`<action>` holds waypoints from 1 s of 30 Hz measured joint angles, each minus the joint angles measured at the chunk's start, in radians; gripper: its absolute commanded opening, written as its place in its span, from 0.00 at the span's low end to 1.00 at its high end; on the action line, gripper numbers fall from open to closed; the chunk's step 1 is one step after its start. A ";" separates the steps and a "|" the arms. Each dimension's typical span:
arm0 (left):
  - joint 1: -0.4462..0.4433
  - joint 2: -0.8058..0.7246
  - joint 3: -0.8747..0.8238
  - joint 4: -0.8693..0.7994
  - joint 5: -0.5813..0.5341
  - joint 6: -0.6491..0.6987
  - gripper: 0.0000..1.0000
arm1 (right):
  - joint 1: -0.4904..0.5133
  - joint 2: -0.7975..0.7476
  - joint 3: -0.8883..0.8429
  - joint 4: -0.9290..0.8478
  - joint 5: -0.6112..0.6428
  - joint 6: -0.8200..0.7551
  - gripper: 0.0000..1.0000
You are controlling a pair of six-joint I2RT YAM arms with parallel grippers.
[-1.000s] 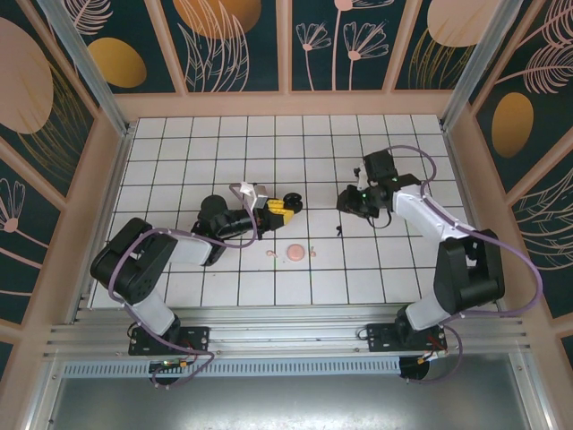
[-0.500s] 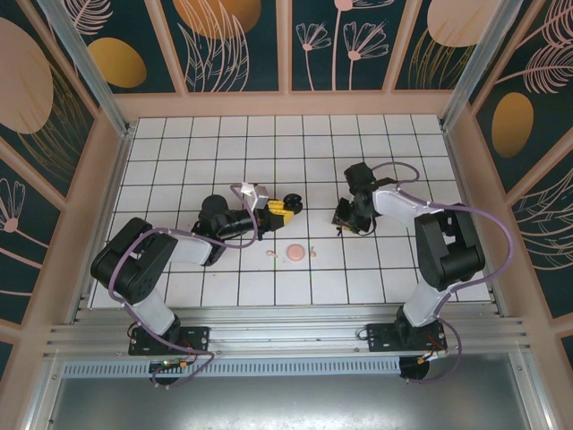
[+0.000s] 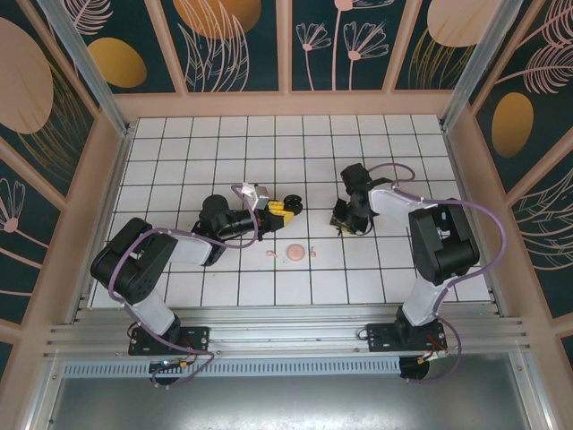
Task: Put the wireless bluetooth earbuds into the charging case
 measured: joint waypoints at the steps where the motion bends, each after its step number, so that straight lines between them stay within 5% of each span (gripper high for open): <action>1: 0.000 0.000 0.000 0.000 0.000 0.000 0.09 | 0.001 0.000 0.006 0.003 0.000 0.000 0.27; 30: 0.000 -0.009 0.002 -0.032 0.001 0.009 0.09 | 0.006 0.048 0.075 -0.075 0.045 -0.004 0.25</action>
